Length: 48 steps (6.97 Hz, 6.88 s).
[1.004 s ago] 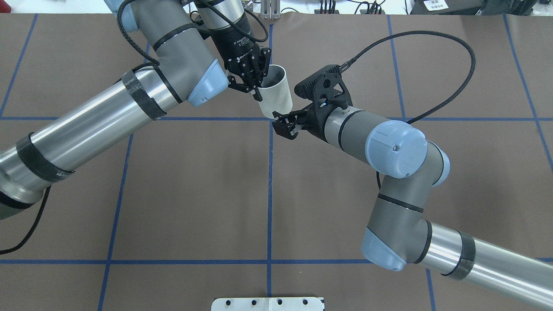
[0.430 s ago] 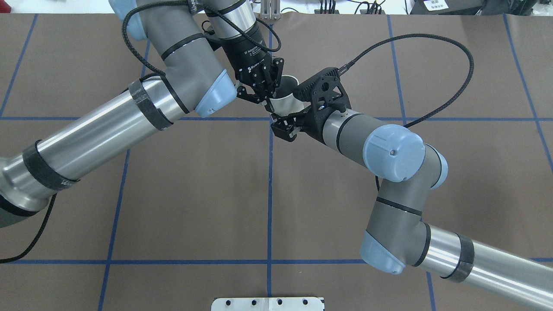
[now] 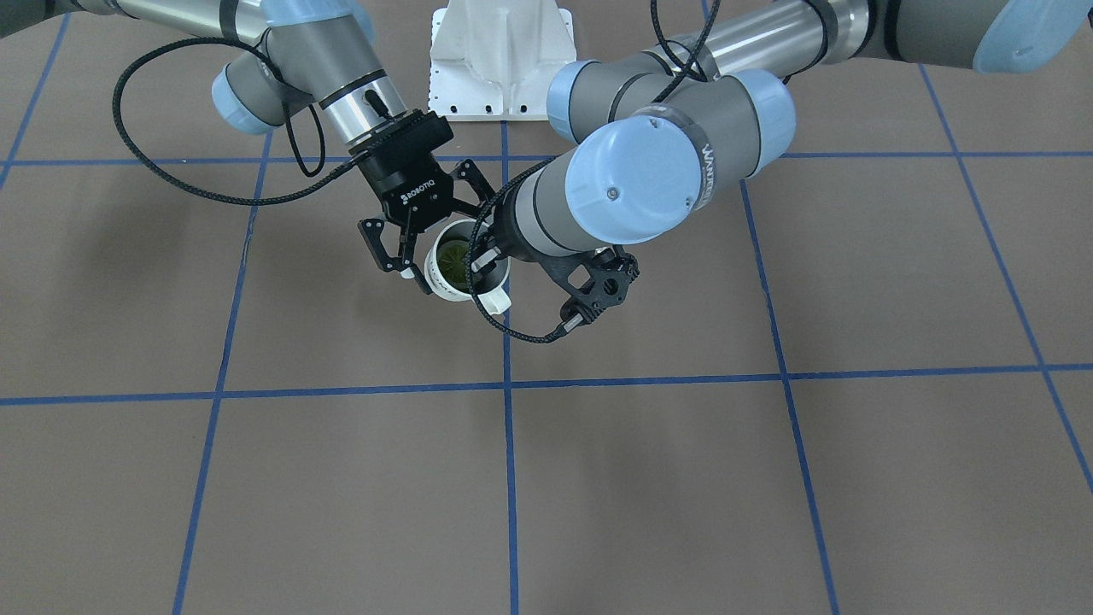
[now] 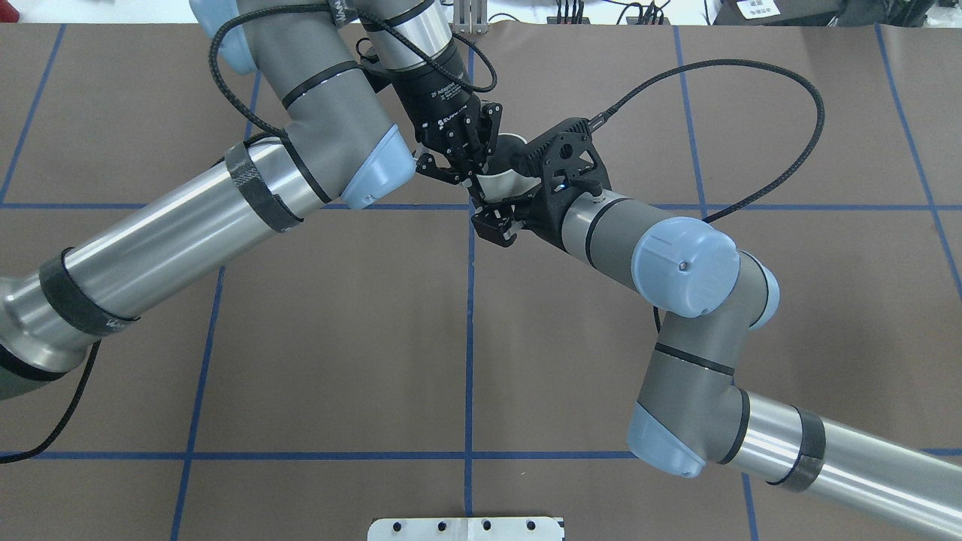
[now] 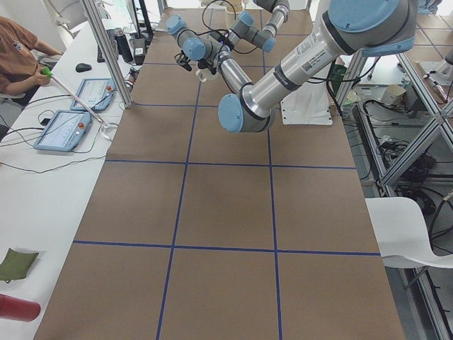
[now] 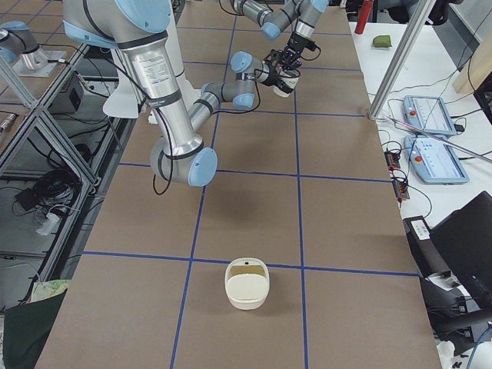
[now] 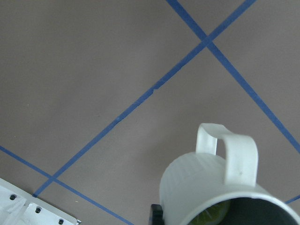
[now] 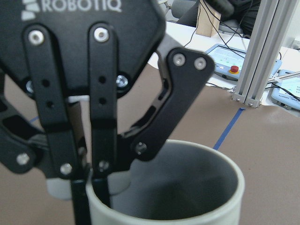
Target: Left arm hands cup to right arm to dump lemon
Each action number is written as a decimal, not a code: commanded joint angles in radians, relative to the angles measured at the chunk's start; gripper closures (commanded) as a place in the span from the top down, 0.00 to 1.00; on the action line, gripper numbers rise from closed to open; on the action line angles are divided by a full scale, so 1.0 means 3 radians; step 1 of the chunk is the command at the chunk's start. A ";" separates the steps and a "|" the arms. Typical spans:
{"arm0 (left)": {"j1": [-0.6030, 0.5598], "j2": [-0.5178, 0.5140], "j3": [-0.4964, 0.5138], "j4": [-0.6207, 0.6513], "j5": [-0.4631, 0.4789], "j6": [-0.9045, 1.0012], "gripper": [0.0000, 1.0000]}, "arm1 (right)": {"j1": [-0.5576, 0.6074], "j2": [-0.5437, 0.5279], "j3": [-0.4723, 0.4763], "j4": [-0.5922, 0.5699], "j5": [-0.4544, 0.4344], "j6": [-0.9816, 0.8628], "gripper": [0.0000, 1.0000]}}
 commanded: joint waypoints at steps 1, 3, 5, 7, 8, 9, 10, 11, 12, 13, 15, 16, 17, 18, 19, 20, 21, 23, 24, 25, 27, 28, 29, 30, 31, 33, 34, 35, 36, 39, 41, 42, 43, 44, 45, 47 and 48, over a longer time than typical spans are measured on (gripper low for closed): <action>0.0012 -0.0002 -0.0015 -0.0001 -0.0008 -0.0003 0.00 | 0.0000 -0.0001 0.0000 0.0003 0.0000 -0.0001 0.98; 0.0012 -0.0007 -0.0020 -0.0001 -0.0008 -0.0008 0.00 | 0.0000 -0.0001 -0.0005 -0.0002 -0.0005 0.0004 0.98; 0.0012 -0.0002 -0.0041 -0.0001 -0.0054 -0.0008 0.00 | 0.0000 -0.0001 -0.0005 -0.0002 -0.0005 0.0004 0.97; 0.0007 0.0024 -0.0041 -0.0153 -0.0049 0.0053 0.83 | -0.0020 0.0015 0.0005 -0.0007 0.0000 0.0207 0.00; -0.0003 0.0059 -0.0036 -0.0484 -0.0049 0.0003 1.00 | -0.0020 0.0015 0.0005 -0.0012 0.0005 0.0208 0.00; -0.0018 0.0070 -0.0035 -0.0507 -0.0049 0.0002 1.00 | -0.0020 0.0010 0.0005 -0.0007 0.0005 0.0203 0.00; -0.0059 0.0070 -0.0035 -0.0508 -0.0049 0.0002 1.00 | -0.0020 -0.0006 0.0010 -0.0007 0.0015 0.0203 0.00; -0.0135 0.0075 -0.0035 -0.0508 -0.0049 0.0013 1.00 | -0.0010 -0.0016 0.0025 -0.0007 0.0015 0.0198 0.00; -0.0242 0.0075 -0.0035 -0.0513 -0.0034 0.0053 1.00 | 0.0020 -0.0026 0.0036 -0.0007 0.0015 0.0203 0.00; -0.0365 0.0075 -0.0035 -0.0513 0.0007 0.0059 1.00 | 0.0076 -0.0112 0.0107 -0.0012 -0.0005 0.0208 0.00; -0.0509 0.0141 -0.0035 -0.0513 0.0017 0.0064 1.00 | 0.0478 -0.0709 0.0449 -0.0012 -0.0005 0.0209 0.00; -0.0545 0.0167 -0.0041 -0.0518 0.0017 0.0074 1.00 | 0.0719 -0.1040 0.0663 -0.0012 -0.0010 0.0208 0.00; -0.0555 0.0192 -0.0036 -0.0513 0.0017 0.0109 1.00 | 0.0913 -0.1307 0.0776 0.0003 -0.0005 0.0214 0.00; -0.0555 0.0208 -0.0041 -0.0513 0.0017 0.0110 1.00 | 0.1052 -0.1568 0.0818 0.0145 0.0005 0.0209 0.19; -0.0560 0.0213 -0.0046 -0.0513 0.0017 0.0110 1.00 | 0.1210 -0.2051 0.0808 0.0688 0.0005 0.0219 0.19; -0.0576 0.0213 -0.0051 -0.0513 0.0022 0.0110 1.00 | 0.1425 -0.2522 0.0778 0.1189 0.0162 0.0219 0.18; -0.0586 0.0213 -0.0056 -0.0513 0.0022 0.0110 1.00 | 0.1599 -0.2835 0.0757 0.1564 0.0341 0.0325 0.18; -0.0627 0.0213 -0.0051 -0.0513 0.0022 0.0135 1.00 | 0.1815 -0.3103 0.0274 0.2544 0.0770 0.1333 0.16; -0.0657 0.0218 -0.0051 -0.0513 0.0022 0.0140 1.00 | 0.1846 -0.3170 -0.0174 0.3182 0.0823 0.1424 0.16; -0.0668 0.0213 -0.0056 -0.0513 0.0022 0.0140 1.00 | 0.1897 -0.3171 -0.0599 0.3700 0.0924 0.1552 0.15; -0.0668 0.0203 -0.0066 -0.0513 0.0017 0.0135 1.00 | 0.2039 -0.3171 -0.0985 0.4194 0.1149 0.2225 0.14; -0.0668 0.0193 -0.0066 -0.0513 0.0017 0.0135 1.00 | 0.2116 -0.3161 -0.1189 0.4459 0.1231 0.2547 0.13; -0.0663 0.0182 -0.0071 -0.0513 0.0017 0.0140 1.00 | 0.2158 -0.3095 -0.1460 0.4771 0.1237 0.2819 0.12; -0.0663 0.0182 -0.0071 -0.0513 0.0022 0.0135 1.00 | 0.2183 -0.3079 -0.1579 0.4870 0.1242 0.3054 0.12; -0.0668 0.0177 -0.0066 -0.0513 0.0017 0.0135 1.00 | 0.2209 -0.3028 -0.1595 0.4922 0.1237 0.3310 0.12; -0.0678 0.0177 -0.0097 -0.0508 0.0022 0.0135 1.00 | 0.2224 -0.2911 -0.1773 0.5151 0.1242 0.4052 0.12; -0.0703 0.0182 -0.0107 -0.0508 0.0022 0.0140 1.00 | 0.2224 -0.2849 -0.1936 0.5390 0.1237 0.4408 0.12; -0.0704 0.0182 -0.0107 -0.0508 0.0022 0.0140 1.00 | 0.2224 -0.2813 -0.2004 0.5489 0.1237 0.4791 0.12; -0.0729 0.0177 -0.0122 -0.0508 0.0048 0.0171 1.00 | 0.2235 -0.2808 -0.2025 0.5500 0.1227 0.5003 0.12; -0.0734 0.0208 -0.0250 -0.0503 0.0609 0.0761 1.00 | 0.2306 -0.2737 -0.2045 0.5505 0.1202 0.5514 0.12; -0.0765 0.0254 -0.0296 -0.0482 0.0916 0.1472 1.00 | 0.2311 -0.2685 -0.2045 0.5505 0.1156 0.5739 0.13; -0.0866 0.0335 -0.0311 -0.0477 0.0917 0.1708 1.00 | 0.2311 -0.2685 -0.2050 0.5505 0.1135 0.5862 0.13; -0.0918 0.0366 -0.0322 -0.0477 0.0917 0.1791 1.00 | 0.2311 -0.2680 -0.2071 0.5505 0.1135 0.5960 0.13; -0.0964 0.0392 -0.0332 -0.0477 0.0922 0.1848 1.00 | 0.2311 -0.2629 -0.2147 0.5505 0.1130 0.6022 0.13; -0.0980 0.0392 -0.0332 -0.0477 0.0922 0.1919 1.00 | 0.2332 -0.2583 -0.2254 0.5505 0.1054 0.6316 0.13; -0.0970 0.0392 -0.0337 -0.0472 0.0922 0.1920 1.00 | 0.2388 -0.2588 -0.2291 0.5601 0.0982 0.6623 0.14; -0.0969 0.0392 -0.0332 -0.0421 0.0922 0.1920 1.00 | 0.2429 -0.2598 -0.2291 0.5734 0.0982 0.6899 0.14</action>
